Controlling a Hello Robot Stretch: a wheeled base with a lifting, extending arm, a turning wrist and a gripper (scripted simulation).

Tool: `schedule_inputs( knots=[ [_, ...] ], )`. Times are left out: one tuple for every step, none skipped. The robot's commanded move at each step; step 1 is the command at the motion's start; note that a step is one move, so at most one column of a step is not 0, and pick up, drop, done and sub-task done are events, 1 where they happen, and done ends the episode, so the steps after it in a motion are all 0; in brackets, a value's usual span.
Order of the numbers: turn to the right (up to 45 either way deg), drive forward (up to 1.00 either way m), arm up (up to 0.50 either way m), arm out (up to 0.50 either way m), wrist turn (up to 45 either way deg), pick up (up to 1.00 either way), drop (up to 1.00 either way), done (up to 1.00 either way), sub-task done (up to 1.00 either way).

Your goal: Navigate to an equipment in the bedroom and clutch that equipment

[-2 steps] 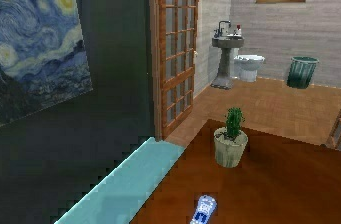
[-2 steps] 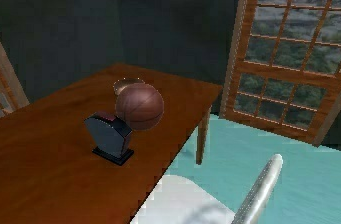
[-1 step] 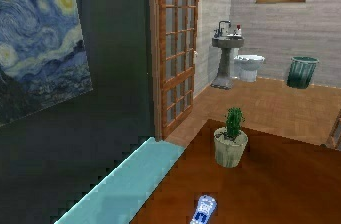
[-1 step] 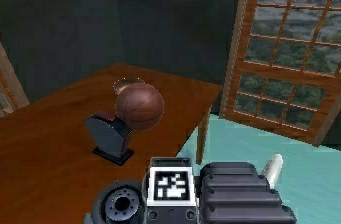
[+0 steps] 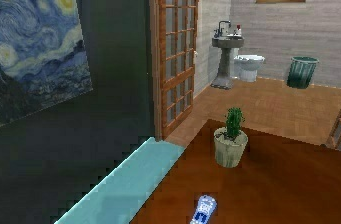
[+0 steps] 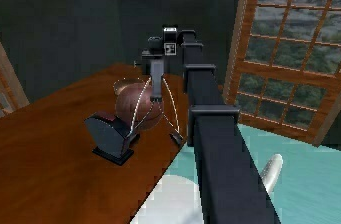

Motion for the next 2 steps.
schedule_inputs(
  knots=[
    [0.0, 0.0, 0.0, 0.0, 45.0, 0.0, 0.0, 0.0, 0.0],
    [0.0, 0.0, 0.0, 0.0, 45.0, 0.0, 0.0, 0.0, 0.0]
  ],
)
